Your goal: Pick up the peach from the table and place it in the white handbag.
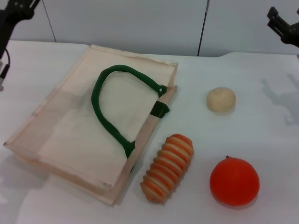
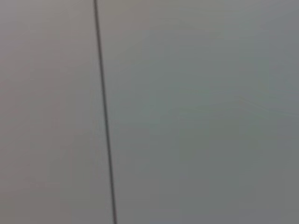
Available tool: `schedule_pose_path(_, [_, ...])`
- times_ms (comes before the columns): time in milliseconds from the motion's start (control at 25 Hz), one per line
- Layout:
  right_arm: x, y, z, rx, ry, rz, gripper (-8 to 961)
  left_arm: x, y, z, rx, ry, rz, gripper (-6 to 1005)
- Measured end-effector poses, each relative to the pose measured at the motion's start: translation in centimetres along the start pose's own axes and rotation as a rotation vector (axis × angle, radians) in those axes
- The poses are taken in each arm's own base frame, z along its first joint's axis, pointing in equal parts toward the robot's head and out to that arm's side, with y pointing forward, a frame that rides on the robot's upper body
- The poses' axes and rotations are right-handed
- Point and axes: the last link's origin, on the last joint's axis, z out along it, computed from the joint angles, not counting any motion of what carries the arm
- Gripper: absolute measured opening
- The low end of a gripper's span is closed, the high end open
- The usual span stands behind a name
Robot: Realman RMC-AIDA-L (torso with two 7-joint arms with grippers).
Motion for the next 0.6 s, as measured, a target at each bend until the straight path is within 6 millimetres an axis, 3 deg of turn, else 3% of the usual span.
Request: schedule_pose_path(600, [0.45,-0.01,-0.30,0.047,-0.009,0.012,894,-0.63,0.62,-0.27,0.037,-0.005,0.000,891])
